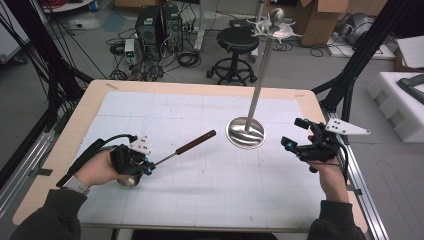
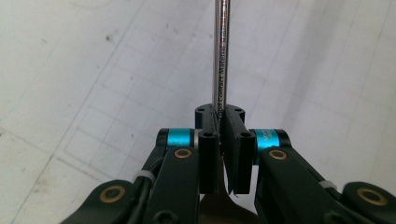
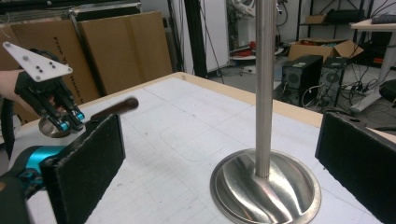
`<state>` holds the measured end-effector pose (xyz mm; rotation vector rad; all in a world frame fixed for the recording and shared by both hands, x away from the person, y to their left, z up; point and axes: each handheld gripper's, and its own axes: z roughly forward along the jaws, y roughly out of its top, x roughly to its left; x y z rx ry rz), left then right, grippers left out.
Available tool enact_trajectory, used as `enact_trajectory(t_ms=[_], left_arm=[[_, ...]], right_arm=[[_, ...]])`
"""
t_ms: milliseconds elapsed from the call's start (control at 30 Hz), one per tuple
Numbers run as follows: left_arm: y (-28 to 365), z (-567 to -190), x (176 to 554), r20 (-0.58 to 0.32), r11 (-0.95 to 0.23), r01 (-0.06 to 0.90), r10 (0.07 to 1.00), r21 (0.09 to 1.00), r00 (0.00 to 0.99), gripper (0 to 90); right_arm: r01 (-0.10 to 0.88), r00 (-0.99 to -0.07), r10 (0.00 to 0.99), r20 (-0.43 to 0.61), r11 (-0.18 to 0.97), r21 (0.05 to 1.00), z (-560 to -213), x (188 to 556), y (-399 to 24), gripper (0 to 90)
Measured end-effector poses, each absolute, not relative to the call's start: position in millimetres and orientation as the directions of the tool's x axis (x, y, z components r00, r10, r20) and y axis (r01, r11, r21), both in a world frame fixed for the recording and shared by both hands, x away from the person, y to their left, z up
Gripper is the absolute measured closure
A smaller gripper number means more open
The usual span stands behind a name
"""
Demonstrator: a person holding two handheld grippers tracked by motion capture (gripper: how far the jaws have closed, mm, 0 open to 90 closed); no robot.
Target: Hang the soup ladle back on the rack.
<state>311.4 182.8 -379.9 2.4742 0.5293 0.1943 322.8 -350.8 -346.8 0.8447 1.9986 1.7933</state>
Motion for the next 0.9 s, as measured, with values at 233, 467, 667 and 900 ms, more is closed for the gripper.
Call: enact_trajectory(t_ms=[233,467,667,900], left_arm=[[187,-377,311,-0.012,-0.628,0.340,0.466,0.700,0.885,84.5],[190,-377,308,-0.053,-0.475,0.337,0.516,0.813,0.855,84.5],[184,-377,308,-0.048,-0.358,0.297,0.565,0.885,0.824,84.4],[175,-381,309,-0.053,-0.259,0.278,0.636,0.925,0.770,84.4]], right_arm=[[0.211,-0.772,0.620,0.143,0.037,0.977,-347,323,-350,0.3],[0.210,-0.773,0.618,0.143,0.037,0.977,-347,322,-350,0.4],[0.205,-0.773,0.619,0.140,0.036,0.978,-347,322,-350,0.3],[0.205,-0.774,0.618,0.140,0.035,0.978,-347,322,-351,0.3]])
